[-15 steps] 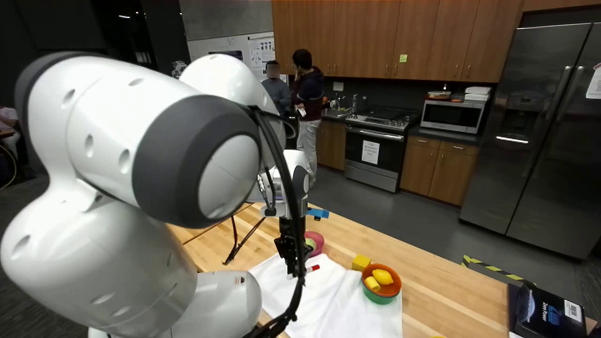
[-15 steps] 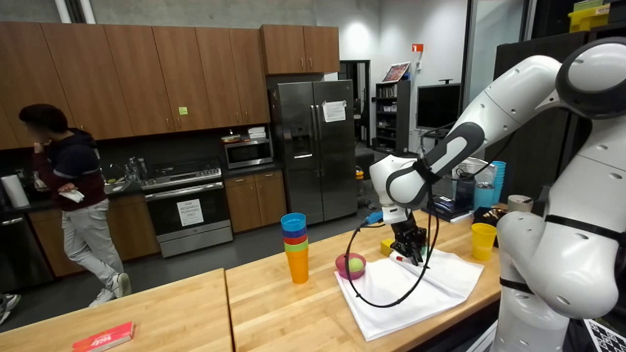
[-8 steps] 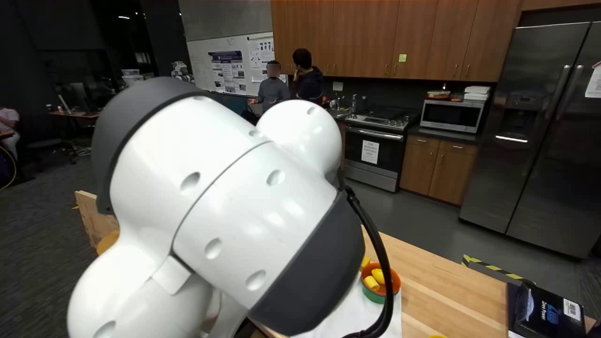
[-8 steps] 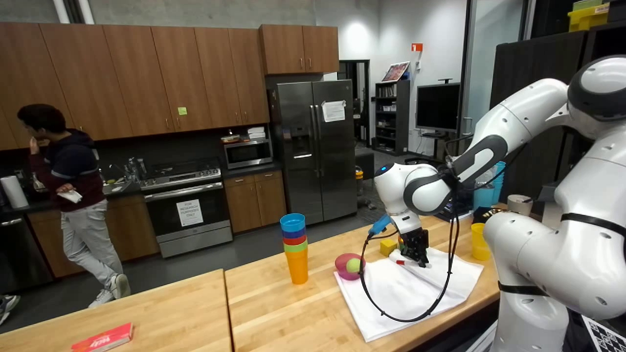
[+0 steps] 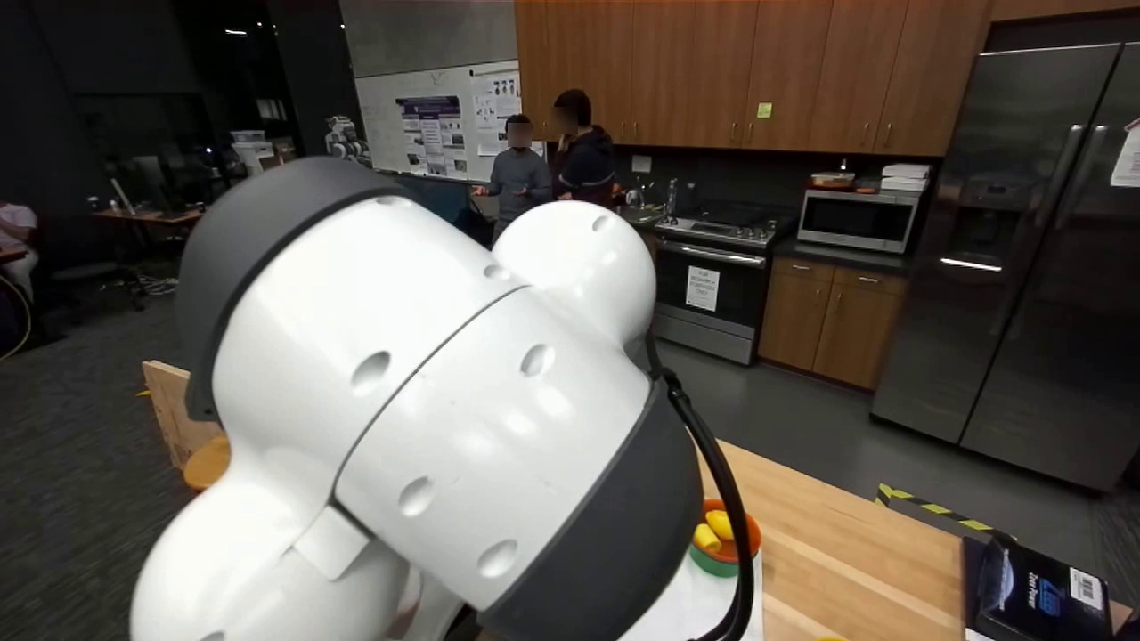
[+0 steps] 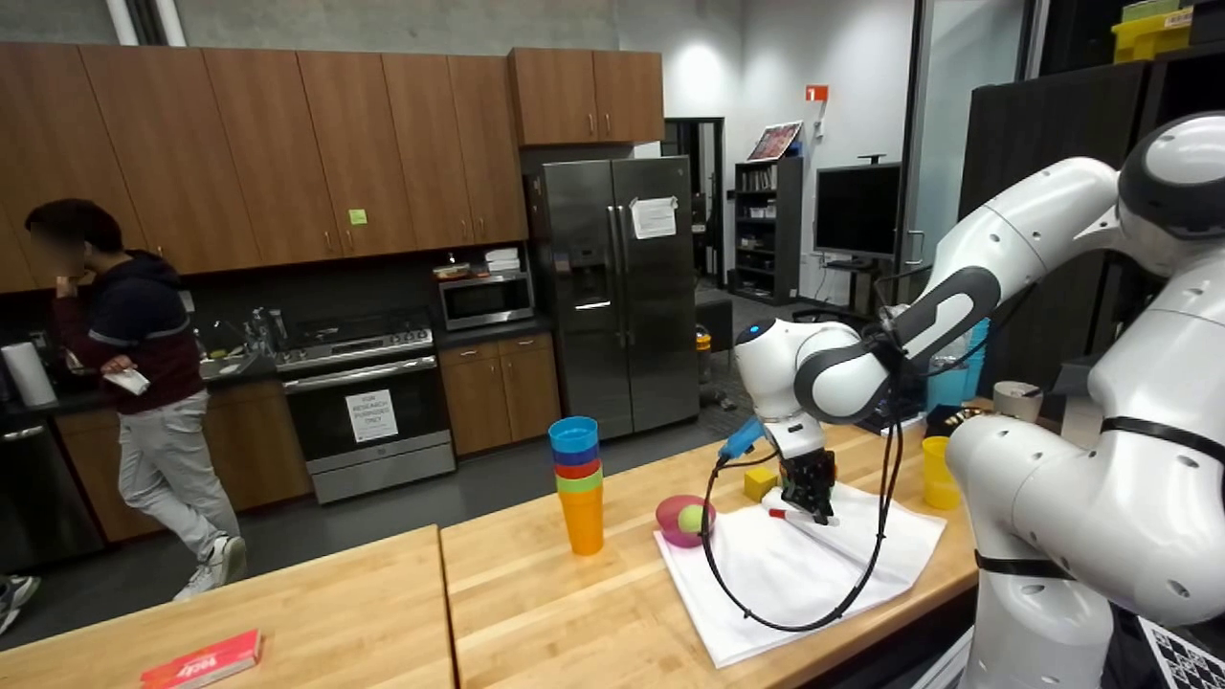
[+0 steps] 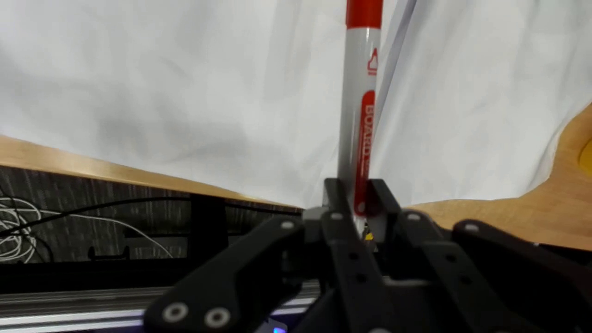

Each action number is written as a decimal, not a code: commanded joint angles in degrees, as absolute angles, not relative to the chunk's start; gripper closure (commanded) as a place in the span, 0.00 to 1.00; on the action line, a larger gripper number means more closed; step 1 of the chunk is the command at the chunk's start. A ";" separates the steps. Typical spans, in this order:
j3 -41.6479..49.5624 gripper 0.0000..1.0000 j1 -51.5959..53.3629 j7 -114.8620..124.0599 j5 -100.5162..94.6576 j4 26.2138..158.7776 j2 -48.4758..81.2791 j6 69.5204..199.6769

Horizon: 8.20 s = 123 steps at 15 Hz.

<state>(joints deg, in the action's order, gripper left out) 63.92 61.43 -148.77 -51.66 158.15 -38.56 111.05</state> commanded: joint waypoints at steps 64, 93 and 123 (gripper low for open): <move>92.06 0.96 107.42 -148.98 -59.62 117.65 -69.06 81.24; 76.78 0.00 99.40 -148.96 -74.08 125.23 -69.25 57.48; 78.33 0.00 100.74 -117.92 -59.84 115.77 -83.85 34.65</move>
<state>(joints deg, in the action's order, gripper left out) 77.37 97.14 -125.10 -58.48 120.75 -83.70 33.35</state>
